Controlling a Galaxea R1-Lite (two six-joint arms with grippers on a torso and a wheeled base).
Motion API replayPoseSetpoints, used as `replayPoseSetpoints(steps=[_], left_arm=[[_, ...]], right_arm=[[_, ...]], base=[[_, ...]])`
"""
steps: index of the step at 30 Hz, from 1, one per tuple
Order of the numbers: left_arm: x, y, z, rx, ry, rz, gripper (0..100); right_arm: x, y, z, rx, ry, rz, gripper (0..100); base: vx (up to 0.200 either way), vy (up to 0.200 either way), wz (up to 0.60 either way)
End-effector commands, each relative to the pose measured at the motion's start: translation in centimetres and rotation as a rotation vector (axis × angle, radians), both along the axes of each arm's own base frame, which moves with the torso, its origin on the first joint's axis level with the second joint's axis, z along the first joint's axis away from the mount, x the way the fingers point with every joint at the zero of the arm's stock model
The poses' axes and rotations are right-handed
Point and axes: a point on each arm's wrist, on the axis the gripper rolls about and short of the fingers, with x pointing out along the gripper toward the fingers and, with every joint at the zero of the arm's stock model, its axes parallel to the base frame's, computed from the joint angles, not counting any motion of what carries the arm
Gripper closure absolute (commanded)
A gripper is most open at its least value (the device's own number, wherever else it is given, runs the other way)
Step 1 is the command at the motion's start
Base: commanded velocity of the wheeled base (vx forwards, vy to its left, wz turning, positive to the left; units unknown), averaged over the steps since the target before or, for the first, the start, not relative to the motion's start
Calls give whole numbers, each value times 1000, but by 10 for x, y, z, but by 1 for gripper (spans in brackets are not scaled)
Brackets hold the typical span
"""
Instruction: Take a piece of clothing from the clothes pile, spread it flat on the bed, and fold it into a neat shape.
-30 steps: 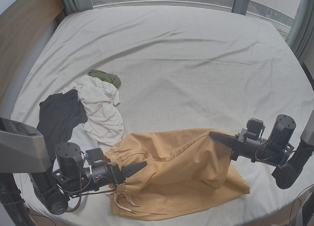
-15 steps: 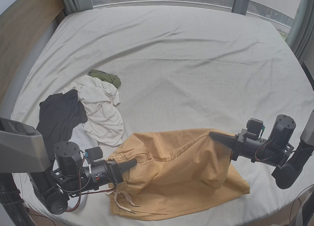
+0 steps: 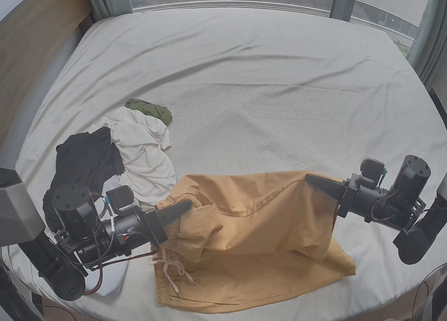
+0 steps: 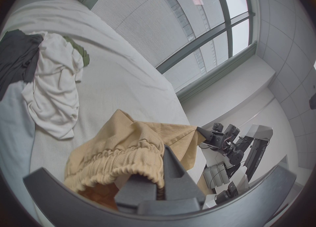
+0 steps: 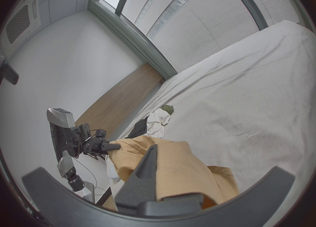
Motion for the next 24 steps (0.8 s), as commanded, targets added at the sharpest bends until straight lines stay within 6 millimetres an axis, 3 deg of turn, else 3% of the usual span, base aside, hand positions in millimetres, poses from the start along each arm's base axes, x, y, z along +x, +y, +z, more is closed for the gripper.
replayPoseSetpoints(steps=[1, 16, 24], left_arm=[[-4, 3, 11, -18, -37, 4, 100], [-12, 8, 13, 40, -98, 7, 100], [-3, 15, 18, 54, -147, 45, 100]], right_arm=[[-2, -1, 6, 9, -22, -3, 100], [-6, -5, 22, 38, -68, -10, 100], [-6, -5, 24, 41, -74, -11, 100]], base=[[0, 0, 0], [0, 0, 0], [0, 0, 0]])
